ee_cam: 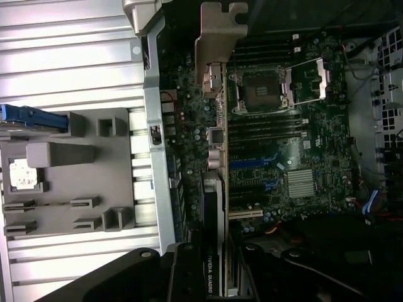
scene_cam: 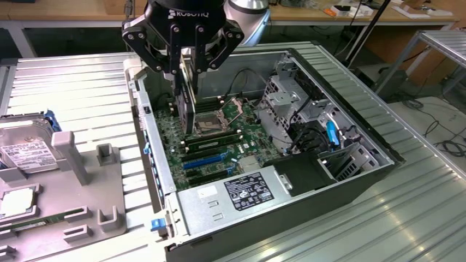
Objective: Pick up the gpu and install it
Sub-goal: 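Pick up the gpu and move the gpu toward the slot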
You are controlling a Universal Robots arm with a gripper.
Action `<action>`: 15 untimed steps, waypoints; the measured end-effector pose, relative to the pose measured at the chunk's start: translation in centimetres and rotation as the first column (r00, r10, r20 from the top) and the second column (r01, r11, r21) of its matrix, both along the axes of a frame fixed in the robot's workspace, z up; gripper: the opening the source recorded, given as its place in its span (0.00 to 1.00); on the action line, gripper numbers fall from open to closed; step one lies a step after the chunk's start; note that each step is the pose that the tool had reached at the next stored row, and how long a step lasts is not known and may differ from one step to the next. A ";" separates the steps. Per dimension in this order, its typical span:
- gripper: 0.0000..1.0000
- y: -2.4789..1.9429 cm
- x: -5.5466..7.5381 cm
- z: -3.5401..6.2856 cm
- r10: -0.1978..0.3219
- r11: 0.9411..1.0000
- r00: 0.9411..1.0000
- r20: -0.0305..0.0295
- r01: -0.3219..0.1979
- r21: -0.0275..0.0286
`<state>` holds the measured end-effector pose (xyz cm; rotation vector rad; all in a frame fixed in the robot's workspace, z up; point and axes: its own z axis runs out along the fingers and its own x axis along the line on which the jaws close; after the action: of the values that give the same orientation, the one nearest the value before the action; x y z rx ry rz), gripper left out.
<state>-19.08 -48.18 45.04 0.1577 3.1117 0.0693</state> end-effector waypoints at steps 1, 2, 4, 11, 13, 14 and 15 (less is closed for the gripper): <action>0.27 0.00 0.0 0.00 0.000 1.000 1.000 0.000 0.000 0.000; 0.27 0.00 0.0 0.00 0.000 1.000 1.000 0.000 0.000 0.000; 0.27 0.00 0.0 0.00 0.000 1.000 1.000 0.000 0.000 0.000; 0.27 0.00 1.5 0.00 0.000 1.000 1.000 0.000 0.000 0.000; 0.27 0.00 2.9 0.00 0.000 1.000 1.000 0.000 0.000 0.000; 0.27 0.00 3.5 0.00 0.000 1.000 1.000 0.000 0.000 0.000; 0.27 0.00 3.8 0.00 0.000 1.000 1.000 0.000 0.000 0.000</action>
<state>-15.33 -48.19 45.04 0.1577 3.1117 0.0694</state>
